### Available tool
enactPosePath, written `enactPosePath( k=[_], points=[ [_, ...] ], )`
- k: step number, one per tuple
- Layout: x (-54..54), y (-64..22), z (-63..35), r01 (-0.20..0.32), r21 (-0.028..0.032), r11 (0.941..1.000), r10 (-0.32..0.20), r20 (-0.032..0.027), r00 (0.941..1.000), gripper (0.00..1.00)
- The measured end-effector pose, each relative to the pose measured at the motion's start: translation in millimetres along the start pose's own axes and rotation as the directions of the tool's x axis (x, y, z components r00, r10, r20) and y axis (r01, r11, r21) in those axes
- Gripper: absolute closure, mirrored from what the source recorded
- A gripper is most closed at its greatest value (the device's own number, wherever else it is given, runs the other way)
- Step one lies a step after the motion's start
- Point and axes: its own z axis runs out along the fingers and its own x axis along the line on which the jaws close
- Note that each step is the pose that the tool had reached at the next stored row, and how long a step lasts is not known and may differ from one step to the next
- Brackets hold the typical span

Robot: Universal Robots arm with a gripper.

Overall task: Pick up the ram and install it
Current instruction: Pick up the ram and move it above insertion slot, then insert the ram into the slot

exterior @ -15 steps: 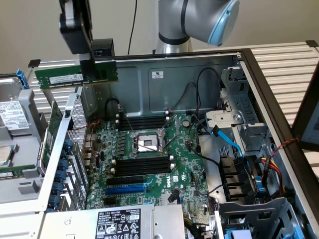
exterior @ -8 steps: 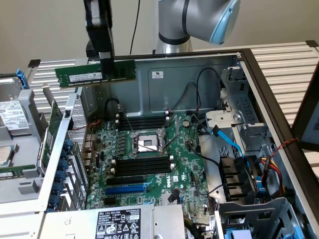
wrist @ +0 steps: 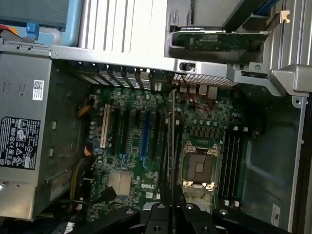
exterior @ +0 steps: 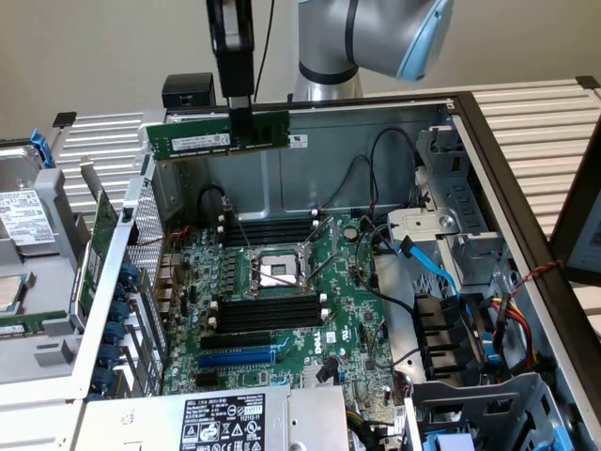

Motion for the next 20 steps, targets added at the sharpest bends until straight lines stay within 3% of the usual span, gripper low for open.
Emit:
enactPosePath(
  k=[3, 5, 7, 11, 16, 20],
  points=[
    [-2.3, -12.1, 3.8, 0.000, 0.0004, 1.0000, 0.000, 0.0045, 1.0000, 0.86],
    [-2.4, -19.8, 5.4, 0.000, 0.0008, 1.0000, 0.000, 0.0111, 0.9999, 0.86],
    [-2.4, -26.6, 6.7, 0.000, 0.0014, 1.0000, 0.000, 0.0214, 0.9998, 0.86],
    [-2.4, -39.3, 8.9, 0.001, 0.0033, 1.0000, -0.001, 0.0477, 0.9989, 0.86],
    [-3.1, -56.1, 13.0, 0.001, 0.0034, 1.0000, -0.001, 0.0677, 0.9977, 0.86],
    [-3.4, -64.3, 17.7, 0.001, 0.0034, 1.0000, -0.001, 0.0805, 0.9968, 0.86]
  ],
)
